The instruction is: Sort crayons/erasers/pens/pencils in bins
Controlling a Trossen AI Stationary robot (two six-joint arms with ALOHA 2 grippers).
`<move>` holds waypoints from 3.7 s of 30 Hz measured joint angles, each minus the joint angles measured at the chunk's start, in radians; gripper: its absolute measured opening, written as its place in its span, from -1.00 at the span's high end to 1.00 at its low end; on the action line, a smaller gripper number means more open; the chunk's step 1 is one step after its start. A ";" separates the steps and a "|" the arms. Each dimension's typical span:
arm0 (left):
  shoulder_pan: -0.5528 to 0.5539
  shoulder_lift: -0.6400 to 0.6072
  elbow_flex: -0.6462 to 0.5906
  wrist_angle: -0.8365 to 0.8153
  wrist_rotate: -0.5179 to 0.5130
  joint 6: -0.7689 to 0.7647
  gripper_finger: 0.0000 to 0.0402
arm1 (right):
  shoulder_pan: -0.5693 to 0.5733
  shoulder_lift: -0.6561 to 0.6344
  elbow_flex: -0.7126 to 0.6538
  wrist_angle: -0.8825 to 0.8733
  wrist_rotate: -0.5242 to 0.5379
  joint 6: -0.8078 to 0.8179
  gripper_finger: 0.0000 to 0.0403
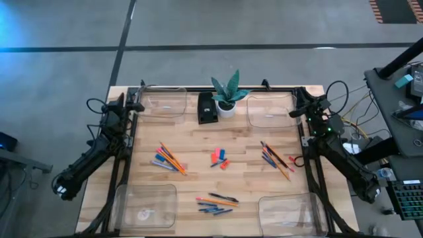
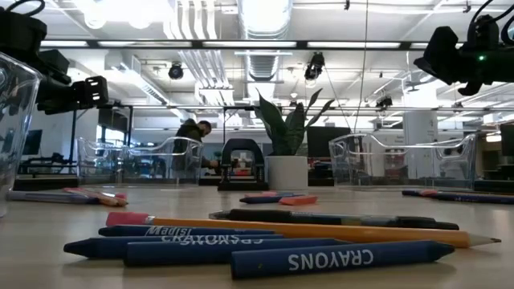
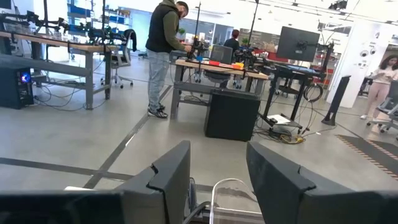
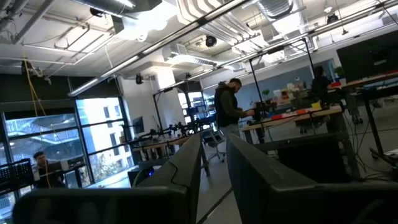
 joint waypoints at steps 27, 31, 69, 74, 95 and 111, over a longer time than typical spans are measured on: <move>0.000 0.000 0.000 0.000 0.000 0.000 0.28 | 0.000 0.000 0.000 0.000 0.000 0.000 0.66; 0.000 0.000 0.000 0.000 0.000 0.000 0.28 | 0.000 0.000 0.000 0.000 0.000 0.000 0.66; 0.000 0.000 0.000 0.000 0.000 0.000 0.28 | 0.000 0.000 0.000 0.000 0.000 0.000 0.66; 0.000 0.000 0.000 0.000 0.000 0.000 0.28 | 0.000 0.000 0.000 0.000 0.000 0.000 0.66; -0.001 0.000 0.000 0.027 0.008 -0.002 0.28 | 0.000 0.000 0.000 0.000 0.000 0.000 0.66; -0.001 0.000 0.000 0.067 0.454 -0.377 0.28 | 0.000 0.000 0.000 0.000 0.000 0.000 0.66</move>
